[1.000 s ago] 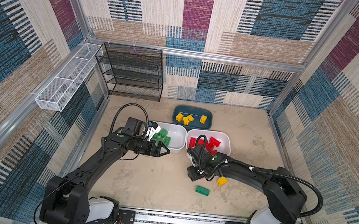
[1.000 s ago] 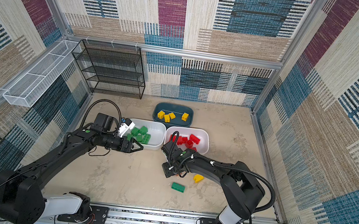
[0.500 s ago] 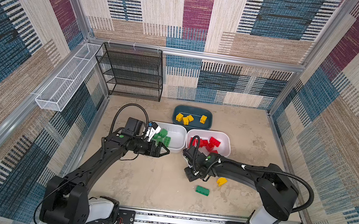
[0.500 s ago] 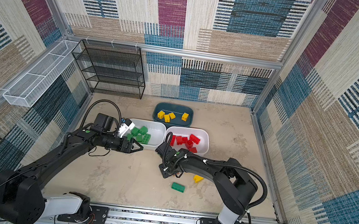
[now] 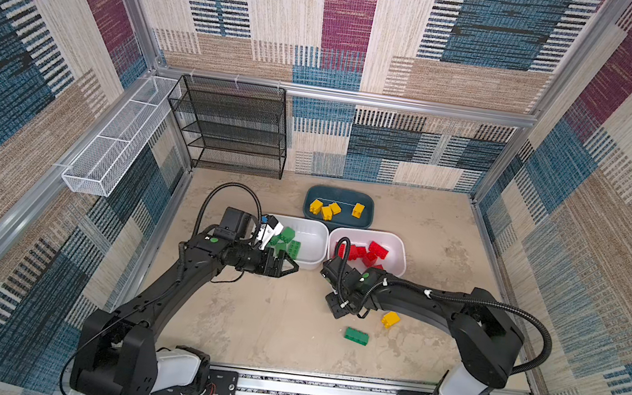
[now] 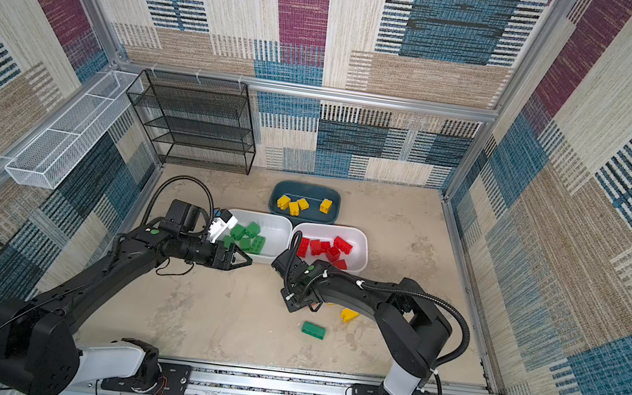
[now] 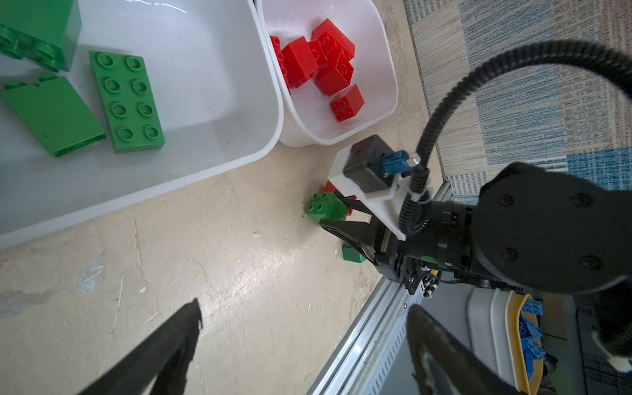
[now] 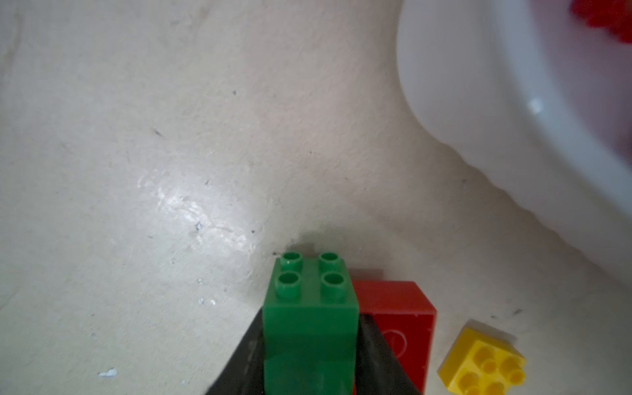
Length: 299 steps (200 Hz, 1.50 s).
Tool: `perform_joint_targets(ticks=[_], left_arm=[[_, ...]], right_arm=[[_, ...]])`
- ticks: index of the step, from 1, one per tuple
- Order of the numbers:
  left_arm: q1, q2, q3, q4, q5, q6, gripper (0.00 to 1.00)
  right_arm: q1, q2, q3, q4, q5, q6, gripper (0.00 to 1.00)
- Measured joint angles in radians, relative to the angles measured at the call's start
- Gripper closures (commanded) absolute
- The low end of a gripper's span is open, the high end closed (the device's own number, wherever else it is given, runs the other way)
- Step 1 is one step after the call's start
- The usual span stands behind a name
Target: Sort the legos into containers by color
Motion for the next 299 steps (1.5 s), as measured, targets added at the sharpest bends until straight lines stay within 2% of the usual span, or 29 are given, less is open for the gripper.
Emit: perform_joint_targets(ticks=[70,123,273,299], left_arm=[[0.0,0.005,0.001,0.0,0.0,0.004,0.05],[0.0,0.005,0.001,-0.006,0.0,0.007,0.05],[0.0,0.012,0.0,-0.007,0.0,0.007,0.05],[0.0,0.012,0.0,-0.007,0.0,0.007,0.05]], right_arm=[[0.0,-0.027,-0.034,-0.01,0.008,-0.011,0.6],[-0.002,-0.025,-0.064,-0.01,-0.007,-0.048,0.46],[0.018,-0.044,-0.057,0.013,-0.114,-0.043,0.47],[0.018,-0.016,-0.057,0.017,-0.113,-0.035,0.5]])
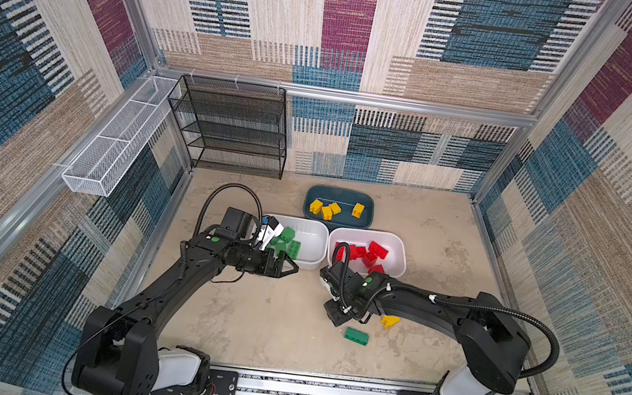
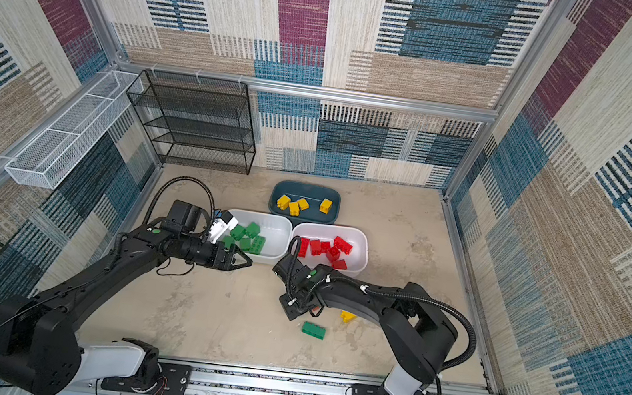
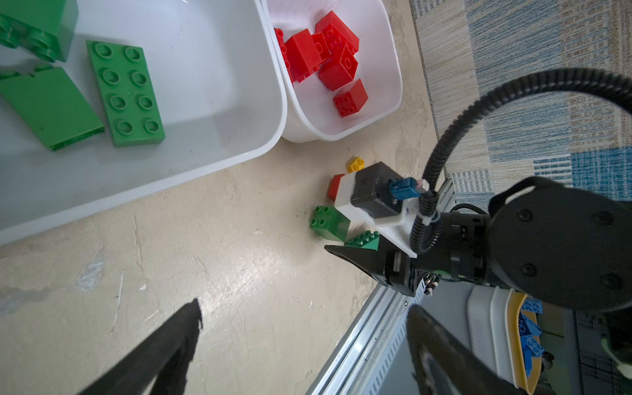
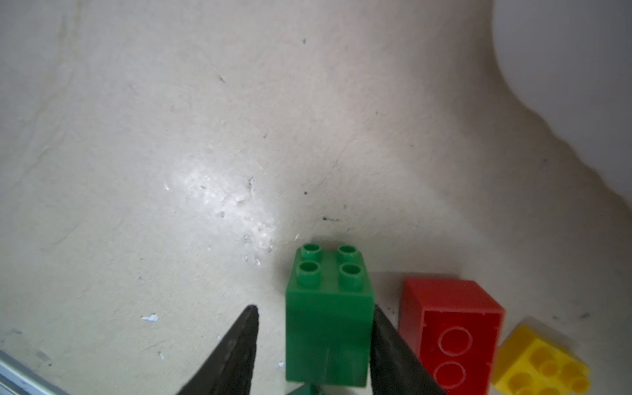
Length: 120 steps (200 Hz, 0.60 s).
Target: Sort the legos into containers by color
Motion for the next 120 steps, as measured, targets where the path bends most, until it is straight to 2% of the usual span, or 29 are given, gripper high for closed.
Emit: perform_joint_targets(ticks=[20,56,70,120], left_arm=[[0.0,0.0,-0.001,0.0,0.0,0.0,0.05],[0.0,0.0,-0.001,0.0,0.0,0.0,0.05],[0.0,0.0,-0.001,0.0,0.0,0.0,0.05],[0.0,-0.021,0.019,-0.03,-0.018,0.005,0.05]], right_arm=[[0.0,0.01,0.0,0.01,0.003,0.005,0.54],[0.0,0.023,0.002,0.018,0.019,0.013,0.71],[0.0,0.025,0.007,0.018,0.023,0.014,0.75],[-0.017,-0.071,0.076,0.027,0.005,-0.011,0.76]])
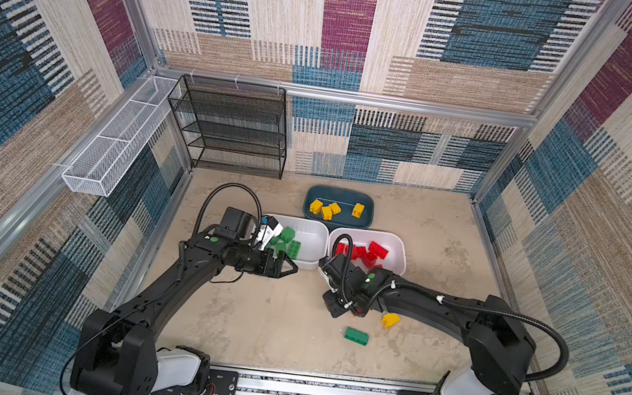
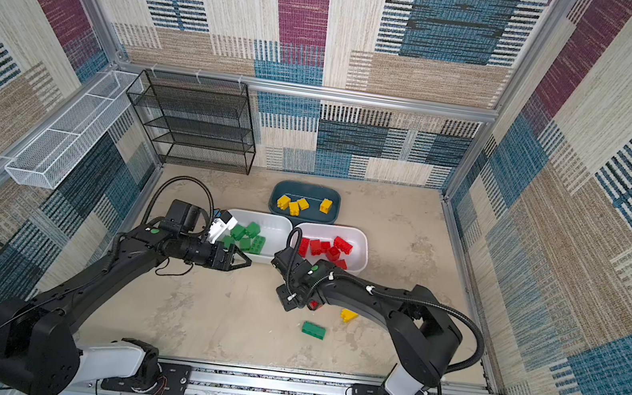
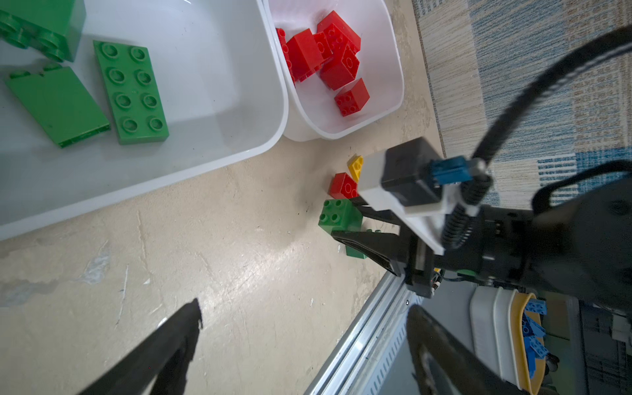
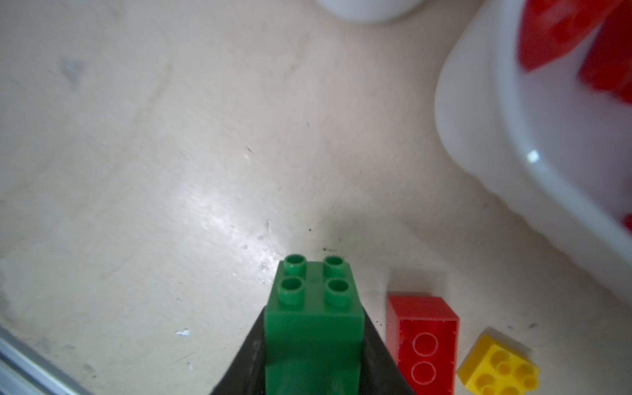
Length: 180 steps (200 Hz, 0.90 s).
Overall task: Sort the legos into containers by color
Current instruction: 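Carry the green brick into the white bin of greens and release, then move the right gripper back to the pile over a red brick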
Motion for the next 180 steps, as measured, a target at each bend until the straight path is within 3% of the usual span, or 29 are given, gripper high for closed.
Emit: perform_joint_targets(ticks=[45,87,135,151,180], left_arm=[[0.019,-0.038,0.033,-0.024,-0.027,0.01,0.05],[0.068,-0.086,0.028,-0.03,-0.054,0.01,0.04],[0.125,-0.11,-0.006,-0.008,-0.054,-0.016,0.04],[0.132,-0.113,-0.014,0.009,-0.053,-0.025,0.04],[0.141,-0.113,-0.031,0.033,-0.044,-0.04,0.04]], right_arm=[[-0.103,0.042,0.19,0.076,-0.089,-0.098,0.76],[-0.165,0.275,0.432,0.133,-0.191,-0.213,0.74],[-0.188,0.536,0.681,0.117,-0.196,-0.298,0.69],[-0.197,0.59,0.729,0.109,-0.167,-0.314,0.64],[-0.205,0.655,0.783,0.089,-0.145,-0.332,0.45]])
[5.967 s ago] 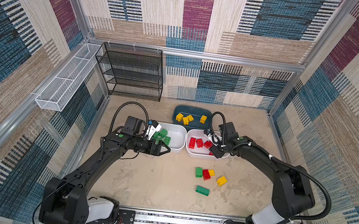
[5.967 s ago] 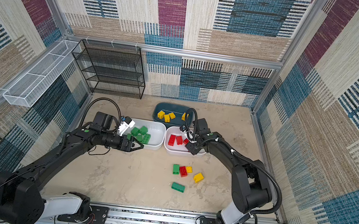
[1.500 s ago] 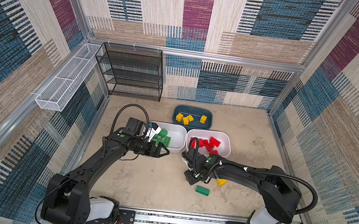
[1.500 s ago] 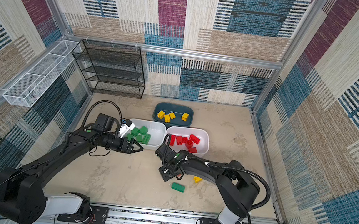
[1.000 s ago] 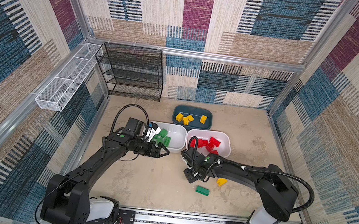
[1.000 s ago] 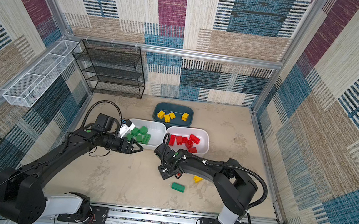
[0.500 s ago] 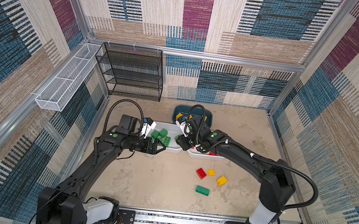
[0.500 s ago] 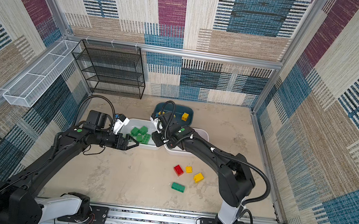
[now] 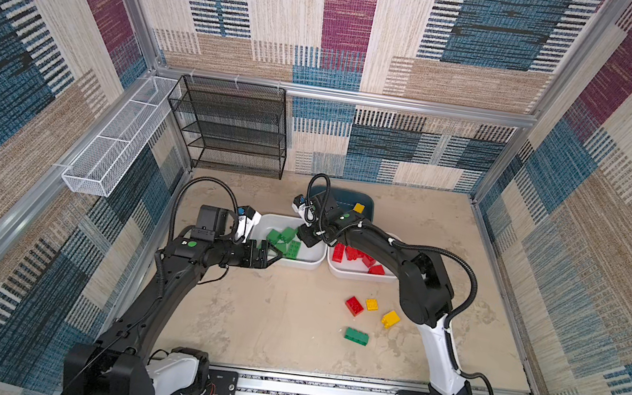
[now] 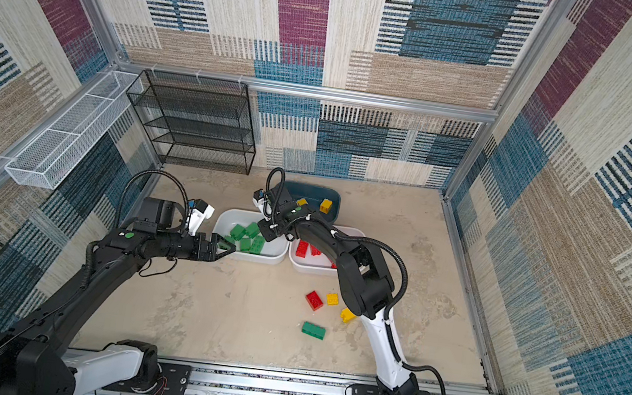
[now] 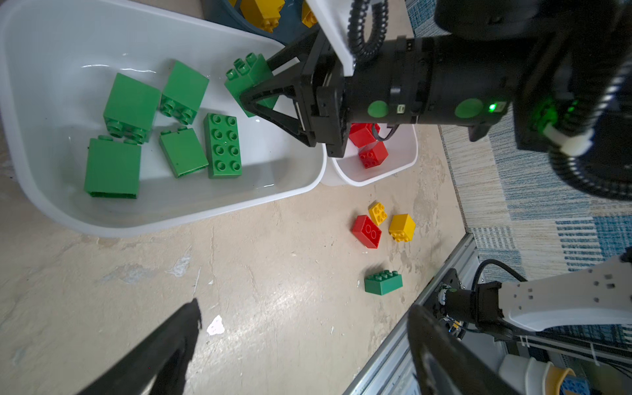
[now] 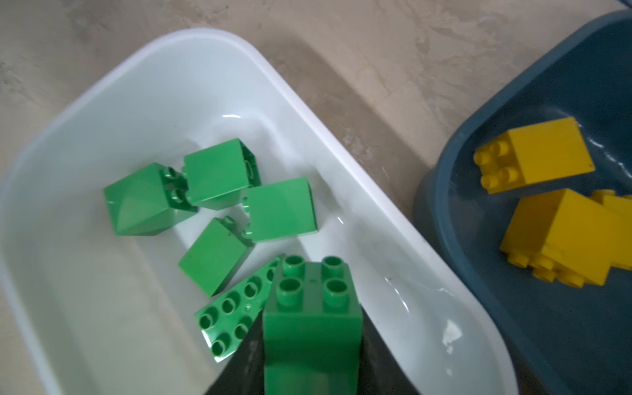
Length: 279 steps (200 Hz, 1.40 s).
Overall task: Sort the legos into containers by color
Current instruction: 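Move the right gripper back to the pile over a red brick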
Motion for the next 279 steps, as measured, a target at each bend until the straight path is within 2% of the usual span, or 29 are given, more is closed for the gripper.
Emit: perform_joint_targets(ticks=[25,51,112,151,190,246,279], left_arm=[[0.004,0.001,-0.008,0.013,0.019,-0.013,0.04],[0.006,0.002,-0.016,0.024,0.031,-0.018,0.04],[0.007,0.015,-0.06,0.073,0.115,-0.056,0.04],[0.004,0.028,-0.068,0.097,0.153,-0.066,0.04],[0.003,0.032,-0.078,0.11,0.163,-0.082,0.04],[0.002,0.026,-0.088,0.112,0.175,-0.093,0.04],[0.002,0.024,-0.098,0.114,0.175,-0.094,0.04]], right_arm=[[0.0,-0.016,-0.012,-0.014,0.002,-0.004,0.39],[0.0,-0.135,-0.119,-0.012,-0.006,0.0,0.37],[0.027,-0.622,-0.632,-0.001,-0.005,0.166,0.35],[0.055,-0.809,-0.883,-0.072,0.016,0.27,0.35],[0.071,-0.838,-1.001,-0.089,0.063,0.357,0.38],[0.08,-0.758,-1.026,-0.037,0.143,0.373,0.41],[0.089,-0.711,-1.029,-0.012,0.171,0.369,0.49]])
